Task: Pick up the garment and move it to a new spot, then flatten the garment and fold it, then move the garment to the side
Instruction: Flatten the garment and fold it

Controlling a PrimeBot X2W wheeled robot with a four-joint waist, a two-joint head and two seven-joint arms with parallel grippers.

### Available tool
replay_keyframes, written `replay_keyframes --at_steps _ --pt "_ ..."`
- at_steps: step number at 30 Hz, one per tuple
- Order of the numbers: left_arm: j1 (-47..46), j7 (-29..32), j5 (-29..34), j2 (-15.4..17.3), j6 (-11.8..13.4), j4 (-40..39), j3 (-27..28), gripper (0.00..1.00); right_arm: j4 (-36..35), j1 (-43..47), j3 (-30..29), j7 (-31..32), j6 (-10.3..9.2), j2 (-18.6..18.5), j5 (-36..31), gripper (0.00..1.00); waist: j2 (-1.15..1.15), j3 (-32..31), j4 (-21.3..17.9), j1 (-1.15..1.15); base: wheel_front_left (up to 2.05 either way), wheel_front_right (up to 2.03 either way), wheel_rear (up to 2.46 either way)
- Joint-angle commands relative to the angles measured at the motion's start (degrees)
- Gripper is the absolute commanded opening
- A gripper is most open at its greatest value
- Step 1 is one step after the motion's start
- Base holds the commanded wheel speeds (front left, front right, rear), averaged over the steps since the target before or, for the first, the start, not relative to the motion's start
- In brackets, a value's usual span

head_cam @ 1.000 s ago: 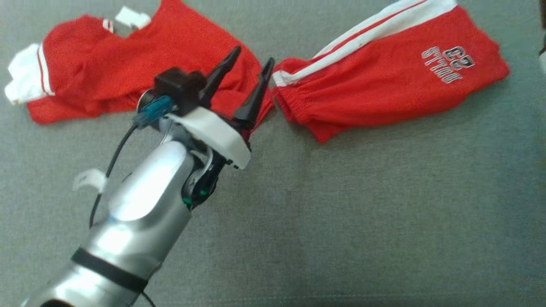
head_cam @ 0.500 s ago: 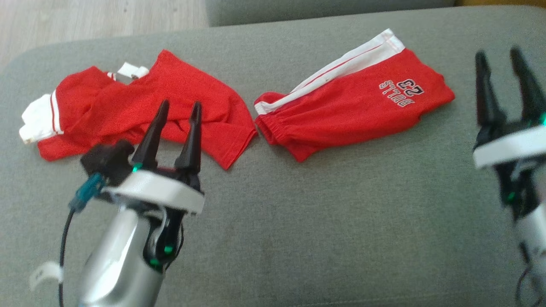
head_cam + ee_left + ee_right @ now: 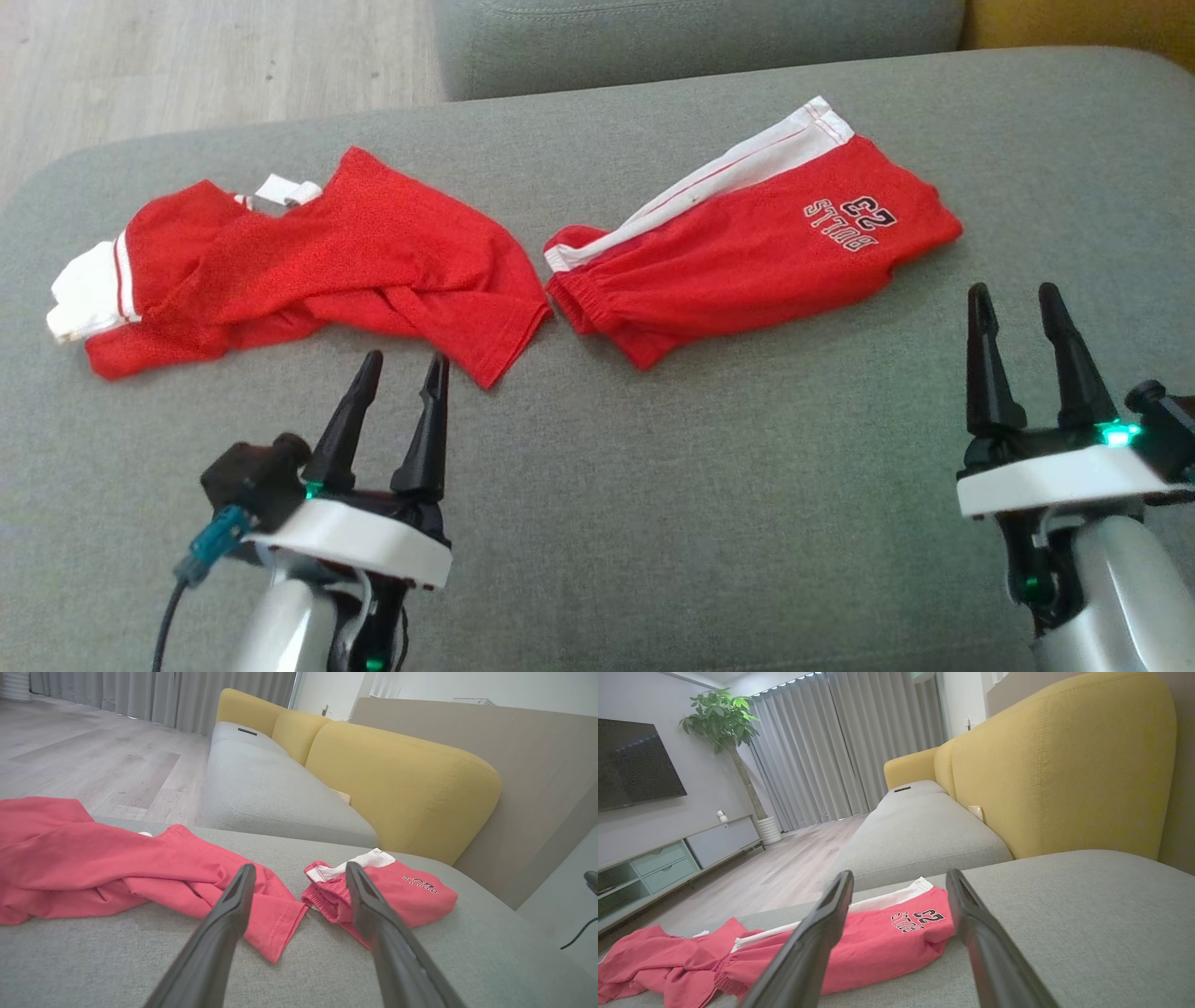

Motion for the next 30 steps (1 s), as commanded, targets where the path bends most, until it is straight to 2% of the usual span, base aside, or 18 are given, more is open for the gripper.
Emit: replay_keyframes --at_steps 1,10,16,19,24,30 --pt "-2.28 -0.69 0.72 -0.04 -0.24 -1.67 2.27 1.0 -2.24 -1.32 0.69 -0.34 -0.05 -0.23 -0.57 1.0 -0.01 0.22 0.17 0.01 0.0 0.0 0.0" --pt "-5.75 -0.69 1.52 -0.41 -1.15 -1.31 1.37 1.0 1.17 -6.69 -4.99 5.63 -0.05 1.32 1.36 1.0 -0.01 4.25 3.21 0.01 0.0 0.0 0.0" --pt "-7.11 -0.69 0.69 -0.45 -1.34 -0.77 -0.22 1.0 8.29 -13.85 -12.98 12.59 -0.05 3.7 4.81 1.0 -0.01 7.99 6.23 0.01 0.0 0.0 0.0" --pt "-8.03 -0.69 0.1 -0.45 -1.39 -0.75 -1.13 1.0 13.61 -17.97 -19.15 16.6 -0.05 4.75 5.72 1.0 -0.01 9.55 7.99 0.01 0.0 0.0 0.0" --pt "-9.05 -0.69 -0.63 -0.46 -1.42 -0.82 -1.76 1.0 20.23 -23.5 -26.85 20.59 -0.05 5.53 3.06 1.0 -0.01 11.13 9.85 0.01 0.0 0.0 0.0" --pt "-10.24 -0.69 -1.28 -0.46 -1.44 -1.16 -2.48 1.0 26.53 -29.21 -32.97 24.62 -0.05 5.91 -1.2 1.0 -0.01 12.86 11.69 0.01 0.0 0.0 0.0"
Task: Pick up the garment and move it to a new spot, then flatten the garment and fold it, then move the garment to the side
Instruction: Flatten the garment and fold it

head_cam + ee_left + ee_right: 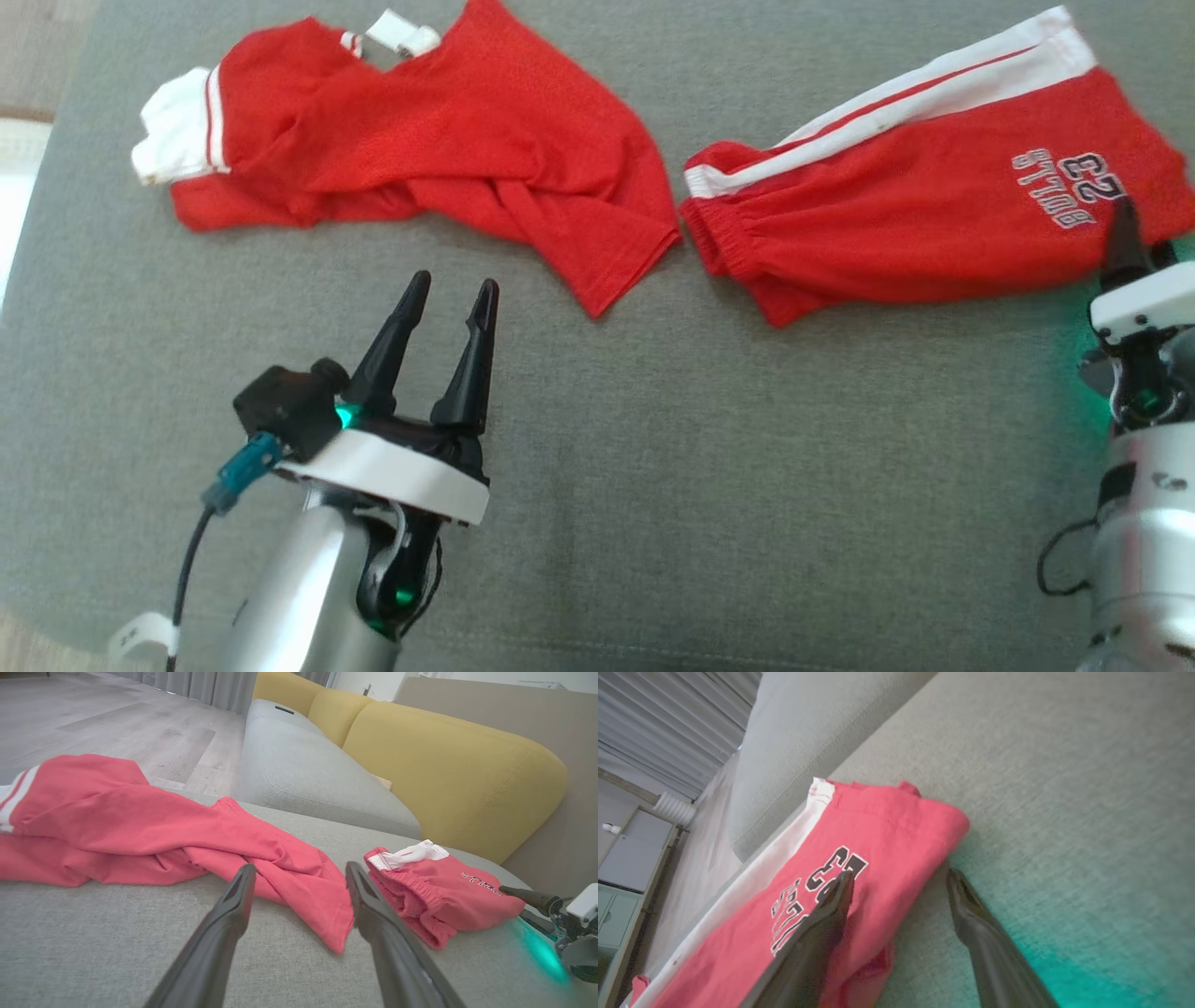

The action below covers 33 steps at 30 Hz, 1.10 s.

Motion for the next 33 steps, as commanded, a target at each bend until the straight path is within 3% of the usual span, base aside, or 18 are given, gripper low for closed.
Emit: replay_keyframes --at_steps 1,14,24,25,26,33 --pt "-2.71 -0.7 -0.67 0.2 -0.32 -2.04 1.56 1.0 -0.89 -2.27 0.52 0.68 -0.05 0.42 -0.76 1.0 0.0 0.8 0.76 0.0 0.0 0.0 0.0" --pt "-4.13 -0.7 -2.3 0.2 -0.34 -2.86 0.85 1.0 4.84 -11.68 -1.76 6.01 -0.05 -3.32 -9.79 1.0 0.0 5.22 2.03 0.0 0.0 0.0 0.0" --pt "-4.25 -0.7 -2.88 0.19 -0.34 -3.35 0.87 1.0 8.33 -14.76 -0.76 8.47 -0.05 -5.85 -12.22 1.0 0.0 6.06 3.22 0.0 0.0 0.0 0.0" --pt "-4.17 -0.7 -2.89 0.19 -0.35 -3.38 0.92 1.0 8.65 -14.82 -0.68 8.52 -0.05 -5.98 -12.22 0.76 0.0 6.0 3.22 0.0 0.0 0.0 0.0" --pt "-4.09 -0.7 -2.88 0.19 -0.35 -3.38 0.96 1.0 8.84 -14.8 -0.49 8.28 -0.05 -6.23 -12.3 0.0 0.0 5.9 3.21 0.0 0.0 0.0 0.0" --pt "-3.48 -0.7 -2.62 0.19 -0.35 -3.1 1.33 1.0 9.74 -13.69 -1.34 3.06 -0.05 -9.56 -12.11 0.0 0.0 3.94 2.19 0.0 0.0 0.0 0.0"
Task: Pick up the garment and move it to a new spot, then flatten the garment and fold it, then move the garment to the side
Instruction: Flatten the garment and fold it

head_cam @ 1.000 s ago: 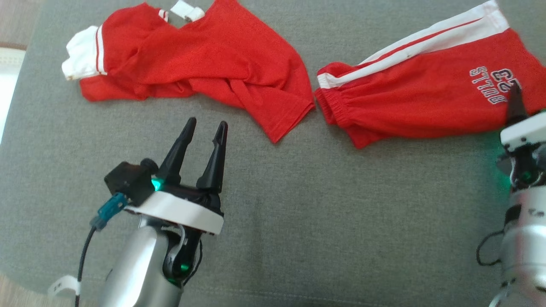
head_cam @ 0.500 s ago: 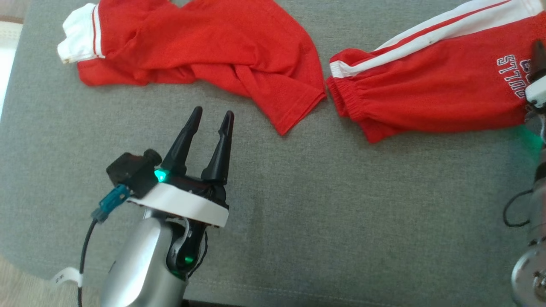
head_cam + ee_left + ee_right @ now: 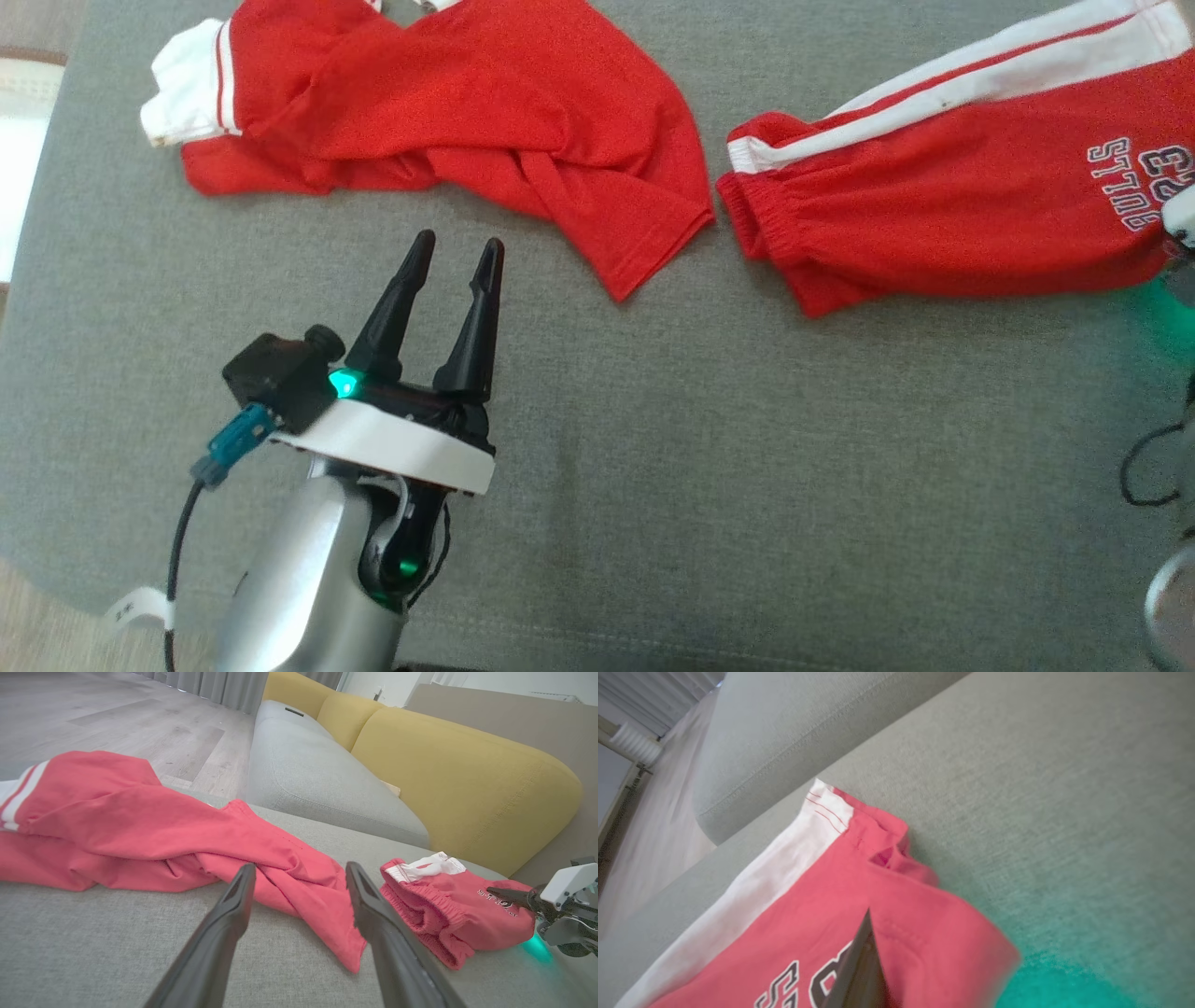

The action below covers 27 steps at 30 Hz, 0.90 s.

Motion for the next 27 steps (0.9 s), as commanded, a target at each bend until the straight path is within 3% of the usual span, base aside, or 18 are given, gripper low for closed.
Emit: replay_keyframes --at_steps 1,6,13,21,27 --pt "-0.36 -0.7 -0.01 0.46 -0.35 -1.83 1.96 1.0 -1.54 0.23 0.02 -1.47 -0.05 -2.01 -0.42 0.0 0.0 -0.55 -0.54 0.0 0.0 0.0 0.0" --pt "-0.1 -0.7 0.14 0.46 -0.35 -1.84 1.94 1.0 -1.58 1.21 -0.94 -4.07 -0.05 -4.29 -2.61 0.0 0.0 -1.15 -1.37 0.0 0.0 0.0 0.0" --pt "0.51 -0.7 0.23 0.46 -0.35 -1.51 2.17 1.0 -3.4 3.89 -6.96 -6.5 -0.05 -5.01 -7.96 0.0 0.0 -2.7 -2.94 0.0 0.0 0.0 0.0" --pt "0.66 -0.7 0.33 0.46 -0.35 -1.53 2.03 1.0 -7.43 5.16 -12.02 -6.7 -0.05 -1.73 -11.33 0.0 0.0 -3.19 -3.59 0.0 0.0 0.0 0.0" --pt "0.8 -0.7 0.44 0.46 -0.35 -1.2 1.87 1.0 -10.16 4.36 -8.61 -7.98 -0.05 1.06 -9.58 0.0 0.0 -3.35 -3.24 0.0 0.0 0.0 0.0"
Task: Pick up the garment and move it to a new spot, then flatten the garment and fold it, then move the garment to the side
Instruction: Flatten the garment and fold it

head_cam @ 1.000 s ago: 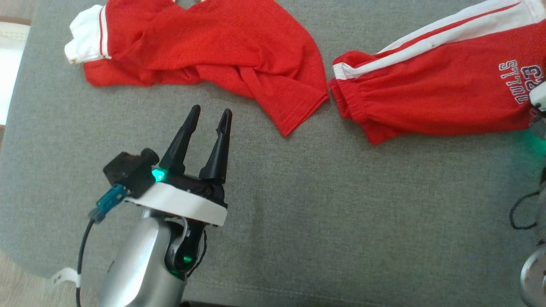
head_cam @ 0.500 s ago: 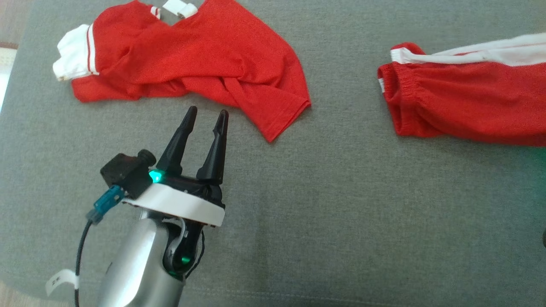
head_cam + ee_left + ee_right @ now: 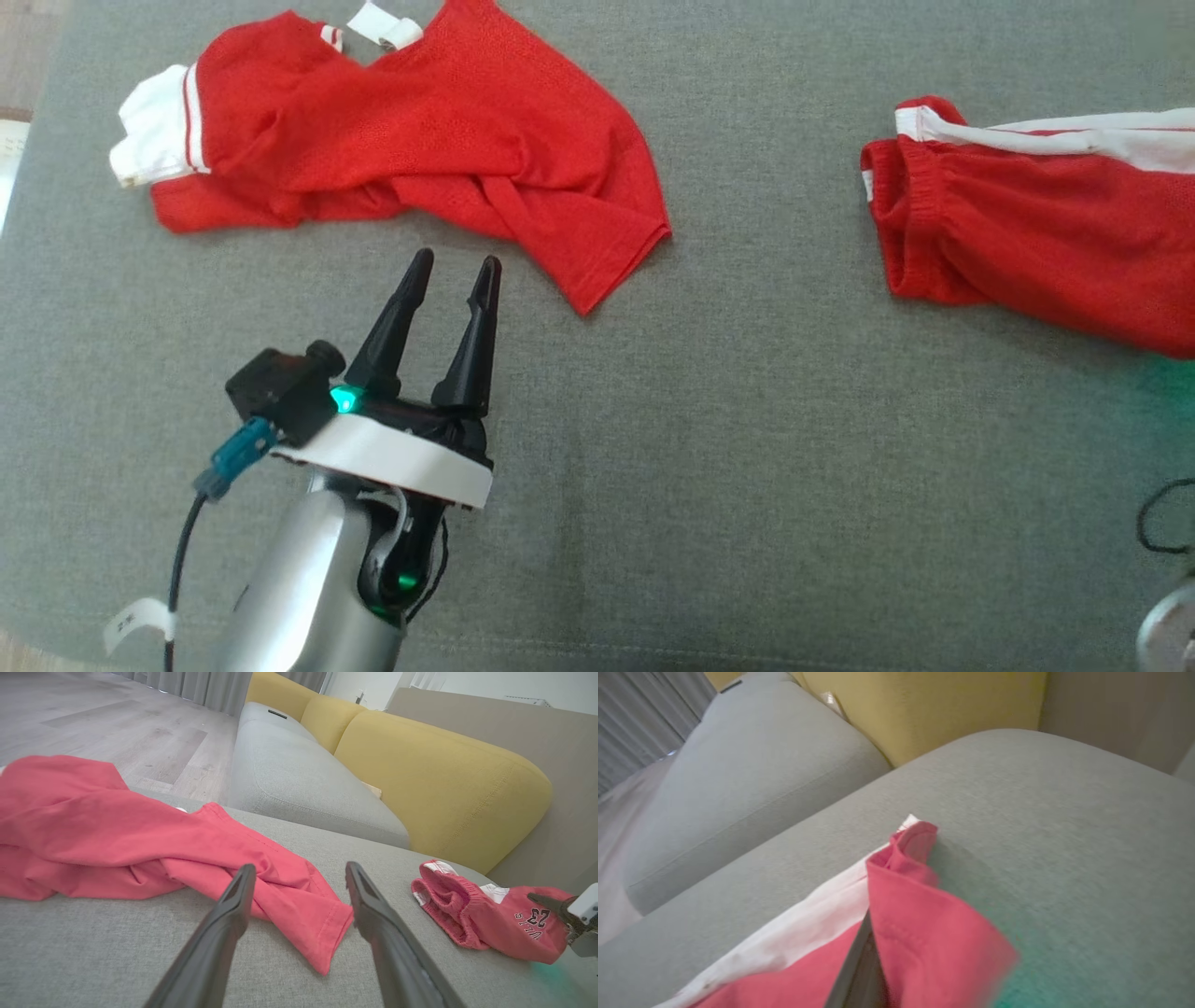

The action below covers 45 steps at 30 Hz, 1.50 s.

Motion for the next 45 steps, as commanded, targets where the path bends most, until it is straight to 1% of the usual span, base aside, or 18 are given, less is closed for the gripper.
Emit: replay_keyframes --at_steps 1,4,7,11,14,18,29,36,40,41,42,45 --pt "-0.44 -0.7 0.34 0.46 -0.35 -1.36 1.64 1.0 -2.57 -1.32 2.56 -0.94 -0.05 0.32 1.34 0.0 0.0 -0.86 0.04 0.0 0.0 0.0 0.0" --pt "0.01 -0.7 0.42 0.46 -0.35 -0.82 2.0 1.0 -3.32 -0.44 6.4 -1.54 -0.05 1.4 3.9 0.0 0.0 -2.58 0.0 0.0 0.0 0.0 0.0" --pt "0.51 -0.7 0.49 0.46 -0.35 -0.63 2.38 1.0 -4.59 0.94 12.04 -1.96 -0.05 3.03 8.0 0.0 0.0 -4.58 -0.18 0.0 0.0 0.0 0.0" --pt "1.29 -0.7 0.61 0.46 -0.35 -0.13 2.43 1.0 -6.9 4.23 20.13 -0.48 -0.05 4.6 13.71 0.0 0.0 -6.85 -0.06 0.0 0.0 0.0 0.0" --pt "1.82 -0.7 0.55 0.46 -0.35 0.09 2.17 1.0 -9.34 7.18 25.52 0.36 -0.05 5.16 17.57 0.0 0.0 -7.96 0.41 0.0 0.0 0.0 0.0" --pt "2.91 -0.7 0.59 0.46 -0.36 0.26 1.89 1.0 -11.82 10.42 31.11 1.64 -0.05 5.5 21.01 0.0 0.0 -8.75 1.17 0.0 0.0 0.0 0.0" --pt "3.9 -0.7 0.84 0.46 -0.36 0.65 2.52 1.0 -16.07 14.42 39.1 1.09 -0.05 4.68 27.81 0.0 0.0 -9.25 3.24 0.0 0.0 0.0 0.0" --pt "4.1 -0.7 0.9 0.46 -0.36 0.72 2.7 1.0 -16.07 15.86 45.07 1.64 -0.05 3.09 29.63 0.0 0.0 -9.42 3.53 0.0 0.0 0.0 0.0" --pt "4.35 -0.7 0.96 0.46 -0.36 0.76 2.76 1.0 -14.8 16.8 48.37 2.55 -0.05 2.39 30.67 0.0 0.0 -9.66 3.22 0.0 0.0 0.0 0.0" --pt "4.39 -0.7 0.97 0.46 -0.35 0.79 2.81 1.0 -14.33 17.14 49.58 3.34 -0.05 2.27 30.76 0.84 0.0 -9.78 3.08 0.0 0.0 0.0 0.0" --pt "4.41 -0.7 0.98 0.46 -0.33 0.79 2.87 1.0 -14.1 17.4 50.54 3.67 -0.05 2.12 30.89 1.0 0.0 -9.85 2.93 0.0 0.0 0.0 0.0" --pt "4.35 -0.7 1.04 0.46 -0.2 0.53 3.22 1.0 -13.59 18.37 53.57 4.75 -0.05 1.95 31.64 1.0 0.0 -10.15 2.38 0.0 0.0 0.0 0.0"
